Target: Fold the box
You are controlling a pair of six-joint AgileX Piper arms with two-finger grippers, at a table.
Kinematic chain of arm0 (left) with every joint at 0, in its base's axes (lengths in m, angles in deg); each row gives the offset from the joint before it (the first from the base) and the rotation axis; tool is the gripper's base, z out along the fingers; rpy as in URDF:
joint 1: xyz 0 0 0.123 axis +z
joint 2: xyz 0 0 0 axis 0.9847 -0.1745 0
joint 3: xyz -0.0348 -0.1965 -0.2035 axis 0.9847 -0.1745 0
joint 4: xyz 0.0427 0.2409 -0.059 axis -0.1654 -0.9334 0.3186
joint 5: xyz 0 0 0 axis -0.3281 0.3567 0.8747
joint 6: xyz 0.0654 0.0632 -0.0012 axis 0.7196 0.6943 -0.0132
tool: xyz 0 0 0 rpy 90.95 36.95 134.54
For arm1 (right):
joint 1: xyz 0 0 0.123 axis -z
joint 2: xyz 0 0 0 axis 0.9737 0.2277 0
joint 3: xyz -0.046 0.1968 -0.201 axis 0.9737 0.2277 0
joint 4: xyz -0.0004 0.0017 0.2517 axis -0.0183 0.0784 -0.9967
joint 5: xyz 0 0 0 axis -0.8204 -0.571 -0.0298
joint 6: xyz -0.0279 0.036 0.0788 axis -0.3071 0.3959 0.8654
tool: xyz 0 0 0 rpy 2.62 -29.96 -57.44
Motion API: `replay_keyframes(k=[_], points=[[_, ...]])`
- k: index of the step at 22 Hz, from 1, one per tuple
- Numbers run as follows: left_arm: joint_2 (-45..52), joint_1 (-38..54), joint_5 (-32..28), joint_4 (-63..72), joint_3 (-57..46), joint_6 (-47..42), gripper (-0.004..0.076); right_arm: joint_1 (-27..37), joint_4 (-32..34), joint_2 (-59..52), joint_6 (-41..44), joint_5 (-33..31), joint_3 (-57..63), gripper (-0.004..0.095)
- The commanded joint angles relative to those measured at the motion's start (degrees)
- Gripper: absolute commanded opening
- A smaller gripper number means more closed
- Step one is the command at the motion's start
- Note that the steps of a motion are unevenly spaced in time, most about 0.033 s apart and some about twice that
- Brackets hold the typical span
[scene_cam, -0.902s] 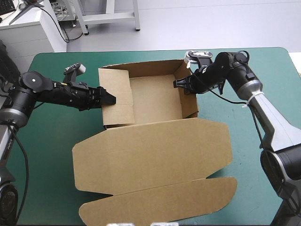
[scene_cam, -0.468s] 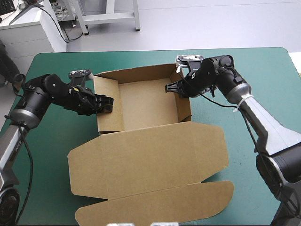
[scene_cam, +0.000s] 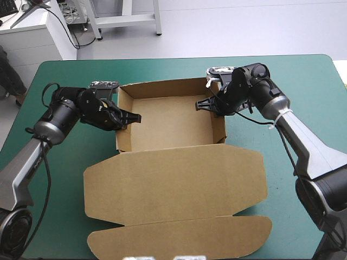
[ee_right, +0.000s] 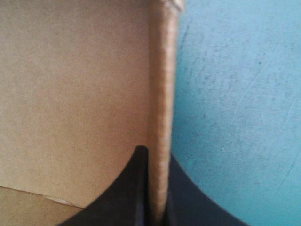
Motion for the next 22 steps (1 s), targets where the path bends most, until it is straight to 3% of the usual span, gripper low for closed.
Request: replay_keyframes(k=[1,6,16,18,22], points=[[-2.31,-2.43,1.26,1.61,8.52,-0.79,-0.0009,-0.25,3.58,-3.04,-0.64,-0.63,-2.0,-0.0012],[-9.76,-2.69,7.1,0.19,15.66,-3.5,-0.0008,-0.25,8.71,-2.04,-0.64,-3.2,-2.14,-0.0012],[-15.81,-2.69,6.53,0.19,16.05,-2.63,-0.0006,-0.15,8.81,5.41,-0.64,-2.55,-2.22,-0.0009],[-15.92,-2.69,6.53,0.49,16.05,-1.79,0.002,-0.15,10.36,5.44,-0.64,-2.93,-2.22,0.0055],[-15.92,-2.69,6.53,1.42,16.05,-0.11,0.0154,-0.15,13.6,5.44,-0.64,-4.22,-2.66,0.034]])
